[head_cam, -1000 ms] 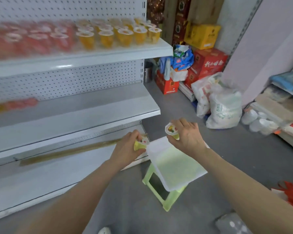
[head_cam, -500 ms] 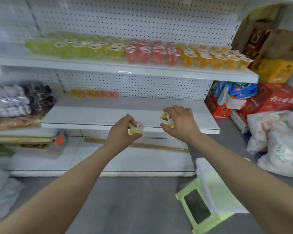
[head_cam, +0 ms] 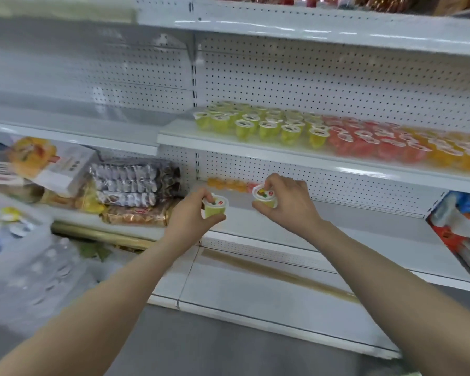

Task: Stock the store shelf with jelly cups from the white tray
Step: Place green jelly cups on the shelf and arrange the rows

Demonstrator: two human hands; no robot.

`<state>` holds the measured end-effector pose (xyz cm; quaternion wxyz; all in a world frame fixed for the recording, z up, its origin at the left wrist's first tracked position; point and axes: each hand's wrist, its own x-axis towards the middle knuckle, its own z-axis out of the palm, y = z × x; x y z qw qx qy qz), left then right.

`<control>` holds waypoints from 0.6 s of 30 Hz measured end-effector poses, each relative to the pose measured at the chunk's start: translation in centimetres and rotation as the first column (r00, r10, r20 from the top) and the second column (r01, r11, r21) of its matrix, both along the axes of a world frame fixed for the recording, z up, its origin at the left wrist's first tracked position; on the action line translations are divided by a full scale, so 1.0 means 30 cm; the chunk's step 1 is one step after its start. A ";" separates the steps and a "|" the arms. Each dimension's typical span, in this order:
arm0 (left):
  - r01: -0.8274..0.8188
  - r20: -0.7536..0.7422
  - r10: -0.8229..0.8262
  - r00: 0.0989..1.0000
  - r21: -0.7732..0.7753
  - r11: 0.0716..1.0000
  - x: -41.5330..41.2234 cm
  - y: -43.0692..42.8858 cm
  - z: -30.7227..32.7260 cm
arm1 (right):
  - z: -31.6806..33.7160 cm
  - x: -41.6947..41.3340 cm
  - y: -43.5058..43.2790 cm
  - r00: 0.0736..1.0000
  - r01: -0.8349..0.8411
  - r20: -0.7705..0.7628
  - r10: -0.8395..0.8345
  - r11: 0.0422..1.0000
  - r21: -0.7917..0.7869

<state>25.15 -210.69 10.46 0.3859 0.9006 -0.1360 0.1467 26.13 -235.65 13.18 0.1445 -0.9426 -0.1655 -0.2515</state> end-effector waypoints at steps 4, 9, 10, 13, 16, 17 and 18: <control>-0.021 -0.006 0.021 1.000 -0.003 1.000 0.105 0.150 0.051 | 0.074 0.149 0.152 0.999 -0.031 0.028 0.030 0.999 0.026; -0.085 0.024 0.086 0.996 -0.045 0.995 0.266 0.250 0.133 | 0.181 0.359 0.299 0.993 -0.105 0.060 0.102 0.993 0.054; -0.095 0.052 0.097 0.994 -0.044 0.994 0.300 0.259 0.148 | 0.203 0.403 0.321 0.991 -0.119 0.074 0.115 0.991 0.057; -0.113 0.132 0.118 0.984 -0.045 0.993 0.429 0.279 0.193 | 0.268 0.552 0.373 0.983 -0.146 0.117 0.139 0.988 0.054; -0.136 0.159 0.148 0.976 -0.080 0.987 0.575 0.282 0.243 | 0.324 0.716 0.404 0.978 -0.164 0.139 0.156 0.985 0.046; -0.135 0.166 0.150 0.975 -0.094 0.986 0.623 0.282 0.259 | 0.343 0.770 0.410 0.977 -0.163 0.145 0.156 0.986 0.042; -0.132 0.167 0.150 0.975 -0.110 0.985 0.673 0.280 0.275 | 0.363 0.824 0.413 0.978 -0.160 0.146 0.152 0.986 0.044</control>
